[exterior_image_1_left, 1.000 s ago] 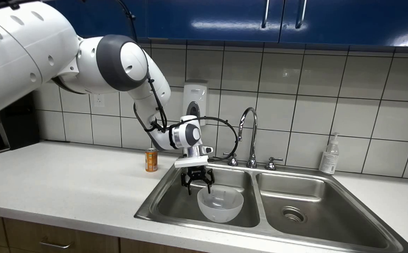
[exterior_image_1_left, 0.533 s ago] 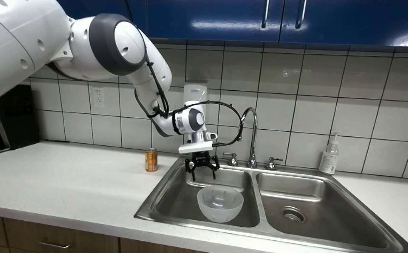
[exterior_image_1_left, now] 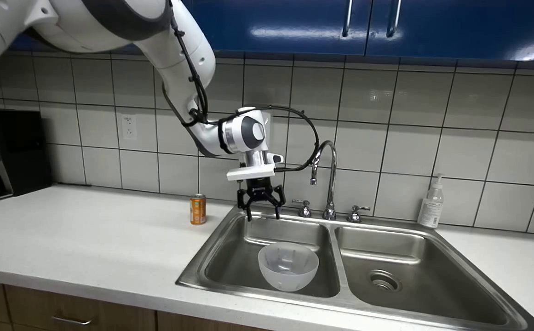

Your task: Put the bowl inside the sink

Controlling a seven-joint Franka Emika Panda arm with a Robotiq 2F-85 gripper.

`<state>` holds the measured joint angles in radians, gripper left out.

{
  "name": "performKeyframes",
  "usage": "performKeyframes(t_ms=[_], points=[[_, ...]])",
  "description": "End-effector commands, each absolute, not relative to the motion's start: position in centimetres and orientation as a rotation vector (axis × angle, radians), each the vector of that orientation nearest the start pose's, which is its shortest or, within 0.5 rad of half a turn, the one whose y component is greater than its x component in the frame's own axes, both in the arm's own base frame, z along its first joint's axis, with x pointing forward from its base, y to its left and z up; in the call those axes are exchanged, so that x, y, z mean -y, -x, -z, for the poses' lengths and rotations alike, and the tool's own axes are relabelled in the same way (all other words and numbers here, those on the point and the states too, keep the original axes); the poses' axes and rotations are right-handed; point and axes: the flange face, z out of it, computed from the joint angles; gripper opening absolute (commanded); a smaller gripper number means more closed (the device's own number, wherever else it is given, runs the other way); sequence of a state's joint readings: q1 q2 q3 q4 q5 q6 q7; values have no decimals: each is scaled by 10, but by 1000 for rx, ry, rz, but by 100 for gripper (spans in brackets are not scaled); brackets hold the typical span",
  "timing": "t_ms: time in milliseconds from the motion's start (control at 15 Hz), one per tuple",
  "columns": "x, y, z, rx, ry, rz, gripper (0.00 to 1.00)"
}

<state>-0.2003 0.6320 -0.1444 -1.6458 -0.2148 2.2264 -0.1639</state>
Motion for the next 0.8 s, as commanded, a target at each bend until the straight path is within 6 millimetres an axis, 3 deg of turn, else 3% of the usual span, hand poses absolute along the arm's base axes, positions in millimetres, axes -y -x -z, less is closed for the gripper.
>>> performKeyframes(t_ms=[0,333,733], points=[[198,-596,-282,-93,3342,-154,100],[149,-538,-301,-52,3314,-183,100],[77,-452,-303,66,3291,-223,100]])
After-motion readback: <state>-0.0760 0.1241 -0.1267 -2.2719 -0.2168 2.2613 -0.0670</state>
